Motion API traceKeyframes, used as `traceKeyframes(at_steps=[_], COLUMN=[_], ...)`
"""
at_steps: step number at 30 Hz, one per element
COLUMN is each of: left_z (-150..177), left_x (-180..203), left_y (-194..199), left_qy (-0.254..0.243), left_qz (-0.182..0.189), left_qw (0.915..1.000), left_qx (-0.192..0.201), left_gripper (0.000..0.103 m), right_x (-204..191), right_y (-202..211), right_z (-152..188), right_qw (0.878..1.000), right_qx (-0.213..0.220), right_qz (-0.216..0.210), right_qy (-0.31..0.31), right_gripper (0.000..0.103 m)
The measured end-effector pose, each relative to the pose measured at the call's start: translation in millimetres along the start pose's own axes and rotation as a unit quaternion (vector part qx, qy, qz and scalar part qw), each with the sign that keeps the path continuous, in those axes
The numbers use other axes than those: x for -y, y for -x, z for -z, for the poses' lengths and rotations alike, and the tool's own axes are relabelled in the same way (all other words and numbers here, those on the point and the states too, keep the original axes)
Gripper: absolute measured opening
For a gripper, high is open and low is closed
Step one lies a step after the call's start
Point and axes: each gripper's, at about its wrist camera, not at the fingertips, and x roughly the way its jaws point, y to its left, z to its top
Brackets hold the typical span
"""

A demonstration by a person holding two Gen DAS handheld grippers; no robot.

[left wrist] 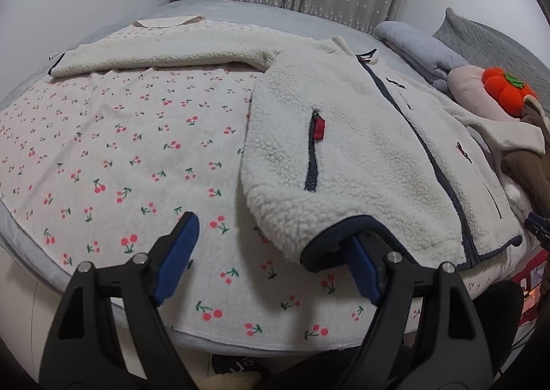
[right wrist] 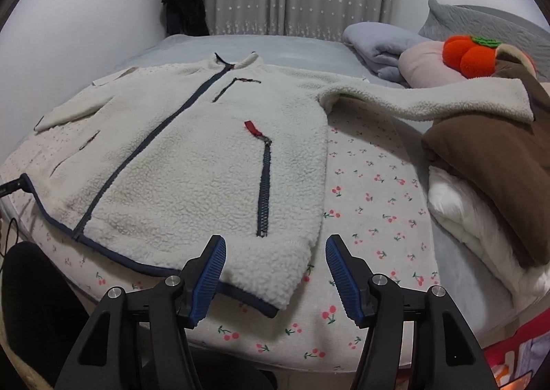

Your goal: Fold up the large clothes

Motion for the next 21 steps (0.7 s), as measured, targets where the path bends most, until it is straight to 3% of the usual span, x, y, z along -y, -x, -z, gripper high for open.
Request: traceKeyframes(at_steps=[6, 10, 14, 15, 18, 19, 21], left_z=[-4.8, -11.0, -13.6, -13.8, -12.4, -11.3, -8.6], left_x=[-0.9, 2.2, 3.7, 2.7, 0.2, -0.5, -1.2], left_y=[-5.7, -7.2, -7.1, -7.2, -6.6, -6.1, -5.0], left_qy=[0.014, 0.013, 0.009, 0.008, 0.004, 0.001, -0.007], left_qz=[0.012, 0.014, 0.014, 0.014, 0.013, 0.011, 0.006], left_qw=[0.9998, 0.9998, 0.9998, 0.9998, 0.9999, 0.9999, 1.0000], left_qx=[0.001, 0.006, 0.008, 0.007, 0.003, 0.002, -0.003], left_gripper=[0.082, 0.082, 0.082, 0.082, 0.082, 0.082, 0.082], right_x=[-35.5, -67.4, -76.2, -78.8, -81.8, -78.6, -68.1], right_y=[-5.4, -20.9, -34.5, -39.2, -48.3, -46.5, -35.9], right_z=[12.7, 21.0, 16.2, 13.9, 6.4, 1.0, -9.5], right_qw=[0.997, 0.986, 0.981, 0.979, 0.977, 0.980, 0.987], right_qx=[-0.020, -0.034, -0.033, -0.034, -0.041, -0.036, -0.008], right_qz=[-0.034, 0.007, 0.025, 0.030, 0.024, 0.013, 0.008], right_qy=[0.072, 0.162, 0.189, 0.200, 0.210, 0.195, 0.160], right_gripper=[0.067, 0.067, 0.066, 0.057, 0.013, 0.007, 0.006])
